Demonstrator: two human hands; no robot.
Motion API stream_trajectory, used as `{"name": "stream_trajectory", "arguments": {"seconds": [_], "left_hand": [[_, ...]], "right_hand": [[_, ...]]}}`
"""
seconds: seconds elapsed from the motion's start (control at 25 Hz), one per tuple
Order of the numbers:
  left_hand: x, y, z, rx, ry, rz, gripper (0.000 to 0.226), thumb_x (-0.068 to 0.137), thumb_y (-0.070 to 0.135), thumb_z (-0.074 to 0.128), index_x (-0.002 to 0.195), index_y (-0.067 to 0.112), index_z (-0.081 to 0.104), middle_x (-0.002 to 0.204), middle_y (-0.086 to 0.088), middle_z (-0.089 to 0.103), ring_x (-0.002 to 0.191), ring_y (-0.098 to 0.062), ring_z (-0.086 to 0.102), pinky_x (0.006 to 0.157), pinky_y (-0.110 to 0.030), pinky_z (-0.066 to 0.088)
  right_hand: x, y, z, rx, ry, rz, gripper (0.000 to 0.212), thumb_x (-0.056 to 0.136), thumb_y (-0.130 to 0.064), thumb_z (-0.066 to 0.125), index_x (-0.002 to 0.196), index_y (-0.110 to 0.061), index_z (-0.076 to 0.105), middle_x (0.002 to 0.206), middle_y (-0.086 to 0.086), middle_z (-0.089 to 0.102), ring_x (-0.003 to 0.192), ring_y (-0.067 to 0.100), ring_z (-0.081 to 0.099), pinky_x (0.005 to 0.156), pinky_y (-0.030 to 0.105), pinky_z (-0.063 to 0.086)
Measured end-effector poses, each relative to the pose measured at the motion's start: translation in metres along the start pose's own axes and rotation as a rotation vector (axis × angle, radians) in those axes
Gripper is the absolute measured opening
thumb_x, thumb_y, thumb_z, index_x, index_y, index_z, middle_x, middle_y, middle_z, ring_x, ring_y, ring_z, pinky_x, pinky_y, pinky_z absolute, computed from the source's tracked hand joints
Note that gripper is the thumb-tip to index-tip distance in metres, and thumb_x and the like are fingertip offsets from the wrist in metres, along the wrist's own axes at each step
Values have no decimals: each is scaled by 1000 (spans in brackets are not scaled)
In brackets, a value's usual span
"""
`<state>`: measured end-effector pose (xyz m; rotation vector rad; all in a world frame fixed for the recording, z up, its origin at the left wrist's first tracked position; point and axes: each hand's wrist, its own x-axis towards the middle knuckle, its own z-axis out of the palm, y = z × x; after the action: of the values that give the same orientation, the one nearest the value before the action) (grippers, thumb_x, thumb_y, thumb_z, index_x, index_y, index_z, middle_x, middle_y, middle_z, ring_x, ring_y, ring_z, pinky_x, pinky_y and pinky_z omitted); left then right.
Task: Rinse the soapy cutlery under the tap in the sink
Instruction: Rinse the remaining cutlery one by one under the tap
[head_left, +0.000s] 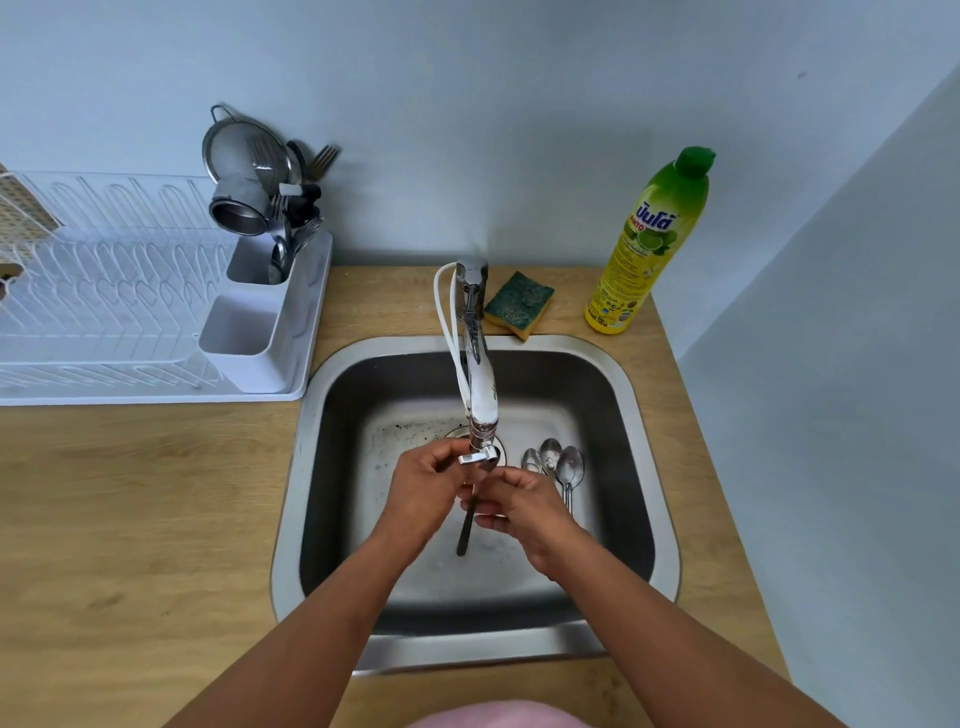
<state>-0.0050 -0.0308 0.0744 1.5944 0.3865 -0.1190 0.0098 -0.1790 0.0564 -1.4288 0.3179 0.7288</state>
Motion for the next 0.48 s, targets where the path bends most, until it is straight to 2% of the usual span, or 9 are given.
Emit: {"name": "stream_trajectory", "arguments": {"seconds": [0.12, 0.2, 0.28, 0.36, 0.48], "left_hand": [[7, 1, -3, -75, 145, -86, 10, 92, 16, 71, 93, 15, 81, 83, -3, 81, 72, -12, 73, 67, -23, 57], [11, 2, -5, -114, 187, -183, 17, 92, 26, 73, 87, 12, 79, 77, -9, 79, 62, -15, 68, 63, -28, 58], [10, 3, -7, -126, 115, -273, 14, 92, 24, 72, 86, 13, 79, 72, -6, 79, 59, -15, 71, 58, -24, 57], [3, 3, -4, -134, -1, -327, 11, 92, 18, 71, 89, 16, 82, 81, -8, 82, 71, -22, 78, 61, -26, 60], [-4, 4, 3, -136, 6, -263, 18, 91, 11, 70, 83, 19, 84, 83, -10, 82, 72, -21, 78, 62, -26, 61]], "right_hand": [[2, -6, 7, -4, -5, -13, 20, 95, -29, 68, 92, -13, 80, 91, 13, 81, 83, 28, 79, 78, 38, 61], [3, -12, 13, 12, -33, -19, 14, 95, -21, 68, 91, -12, 79, 91, 13, 81, 80, 26, 78, 72, 34, 61], [2, -15, 15, 60, -27, -5, 9, 93, -15, 70, 87, -12, 77, 90, 13, 81, 78, 24, 77, 68, 30, 61], [-2, -15, 15, 119, 10, 16, 8, 93, -13, 70, 87, -11, 75, 87, 13, 81, 75, 23, 77, 63, 29, 60], [-8, -7, 10, 35, 54, -3, 12, 92, -23, 73, 81, -18, 76, 82, 5, 81, 74, 16, 76, 67, 29, 57]]}}
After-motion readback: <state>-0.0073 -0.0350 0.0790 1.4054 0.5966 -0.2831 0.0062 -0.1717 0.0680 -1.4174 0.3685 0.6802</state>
